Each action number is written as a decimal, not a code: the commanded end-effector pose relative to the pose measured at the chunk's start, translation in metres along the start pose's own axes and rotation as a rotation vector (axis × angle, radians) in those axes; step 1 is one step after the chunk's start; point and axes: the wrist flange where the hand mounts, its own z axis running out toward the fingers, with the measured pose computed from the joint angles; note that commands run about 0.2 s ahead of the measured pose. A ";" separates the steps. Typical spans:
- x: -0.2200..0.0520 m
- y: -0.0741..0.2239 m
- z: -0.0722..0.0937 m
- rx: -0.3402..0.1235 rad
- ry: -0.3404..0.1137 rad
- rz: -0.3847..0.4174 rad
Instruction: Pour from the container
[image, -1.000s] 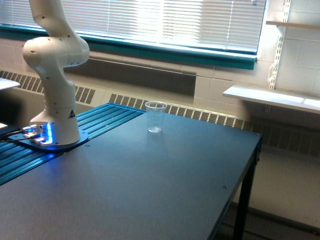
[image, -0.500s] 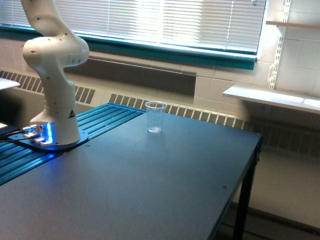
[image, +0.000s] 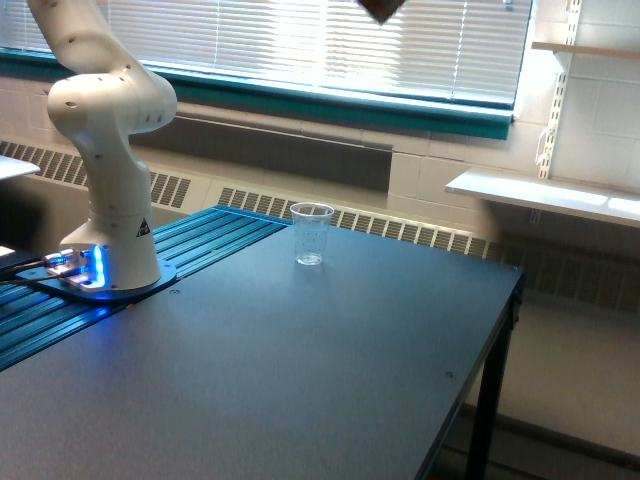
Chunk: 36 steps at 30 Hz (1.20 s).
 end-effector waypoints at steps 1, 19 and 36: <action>-0.037 0.003 0.006 -0.012 -0.040 -0.059; -0.119 0.018 0.008 -0.076 -0.133 -0.153; -0.198 0.009 0.017 -0.084 -0.222 -0.202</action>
